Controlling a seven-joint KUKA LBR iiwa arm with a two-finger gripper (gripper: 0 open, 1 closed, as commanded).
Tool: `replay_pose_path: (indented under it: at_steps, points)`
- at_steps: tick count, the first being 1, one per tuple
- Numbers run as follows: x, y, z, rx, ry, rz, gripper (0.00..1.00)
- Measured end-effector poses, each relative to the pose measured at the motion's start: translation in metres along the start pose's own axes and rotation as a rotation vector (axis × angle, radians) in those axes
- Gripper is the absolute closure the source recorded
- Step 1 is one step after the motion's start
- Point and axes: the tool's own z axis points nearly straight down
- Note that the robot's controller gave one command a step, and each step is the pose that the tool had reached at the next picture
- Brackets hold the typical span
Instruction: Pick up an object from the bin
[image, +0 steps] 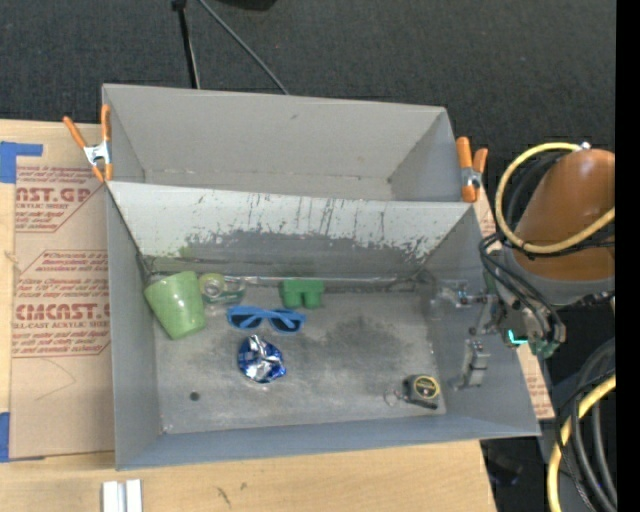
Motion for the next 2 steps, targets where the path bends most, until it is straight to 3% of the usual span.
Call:
replay_pose_path:
  at_steps: [1,2]
  points:
    - [-0.003,-0.024,0.14,-0.001,0.002,0.009,0.0]
    - [0.005,-0.015,0.106,-0.001,-0.008,0.163,0.0]
